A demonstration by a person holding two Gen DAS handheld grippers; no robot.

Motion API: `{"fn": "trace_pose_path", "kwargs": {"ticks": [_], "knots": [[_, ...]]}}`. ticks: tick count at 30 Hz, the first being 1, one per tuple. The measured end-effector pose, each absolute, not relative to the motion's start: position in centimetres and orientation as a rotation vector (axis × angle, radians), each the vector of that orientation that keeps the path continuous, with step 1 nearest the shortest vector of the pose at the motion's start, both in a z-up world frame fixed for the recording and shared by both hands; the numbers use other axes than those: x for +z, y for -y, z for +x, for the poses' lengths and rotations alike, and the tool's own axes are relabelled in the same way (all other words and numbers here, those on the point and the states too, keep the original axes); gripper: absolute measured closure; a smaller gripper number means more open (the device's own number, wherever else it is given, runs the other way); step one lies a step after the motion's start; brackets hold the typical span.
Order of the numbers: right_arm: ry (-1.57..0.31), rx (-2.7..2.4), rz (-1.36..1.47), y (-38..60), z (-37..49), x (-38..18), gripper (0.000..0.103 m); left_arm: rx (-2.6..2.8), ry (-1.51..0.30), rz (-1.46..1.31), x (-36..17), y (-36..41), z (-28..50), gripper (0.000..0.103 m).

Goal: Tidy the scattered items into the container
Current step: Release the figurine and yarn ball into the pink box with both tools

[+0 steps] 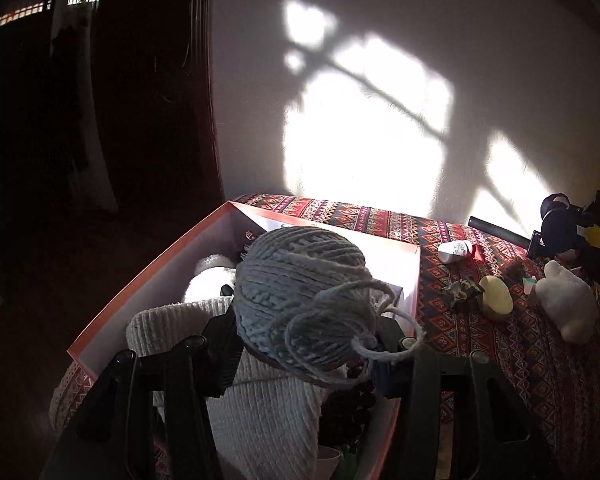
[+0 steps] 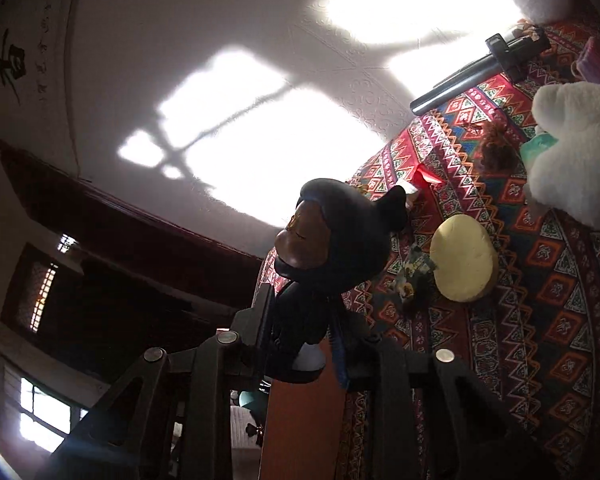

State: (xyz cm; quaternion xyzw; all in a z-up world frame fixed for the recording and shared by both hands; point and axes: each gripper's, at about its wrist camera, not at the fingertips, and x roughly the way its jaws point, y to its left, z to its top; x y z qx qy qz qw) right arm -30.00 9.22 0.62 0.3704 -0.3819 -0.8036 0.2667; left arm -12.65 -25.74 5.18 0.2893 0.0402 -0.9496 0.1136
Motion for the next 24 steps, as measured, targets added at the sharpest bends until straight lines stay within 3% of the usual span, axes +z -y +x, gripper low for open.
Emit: {"fn": "trace_pose_path", "kwargs": {"ticks": [7, 13, 15, 16, 17, 19, 20, 24], "knots": [[0.629, -2.133, 0.889, 2.2, -24.7, 8.5, 0.079, -2.785, -0.170, 0.842, 5.6, 27.8, -12.0, 0.053], [0.243, -2.154, 0.900, 12.6, -24.3, 9.7, 0.079, -2.693, -0.350, 0.844, 5.4, 33.0, -11.9, 0.052], [0.104, -2.173, 0.940, 15.9, -24.7, 8.9, 0.078, -2.643, -0.443, 0.853, 5.0, 35.4, -11.8, 0.044], [0.037, -2.198, 0.945, 17.0, -24.4, 8.6, 0.070, -2.628, -0.477, 0.855, 4.8, 36.3, -11.8, 0.040], [-0.015, -2.229, 0.935, 17.6, -24.3, 8.5, 0.064, -2.618, -0.505, 0.852, 4.7, 37.1, -11.7, 0.029], [-0.075, -2.311, 0.879, 17.9, -23.7, 8.9, 0.024, -2.616, -0.542, 0.821, 4.9, 38.0, -11.2, 0.021], [-0.082, -2.347, 0.837, 17.6, -23.3, 9.4, 0.019, -2.620, -0.547, 0.803, 5.1, 38.2, -11.0, 0.020], [-0.079, -2.377, 0.792, 15.7, -22.2, 10.5, 0.019, -2.647, -0.522, 0.765, 5.6, 37.8, -10.5, 0.009]]}}
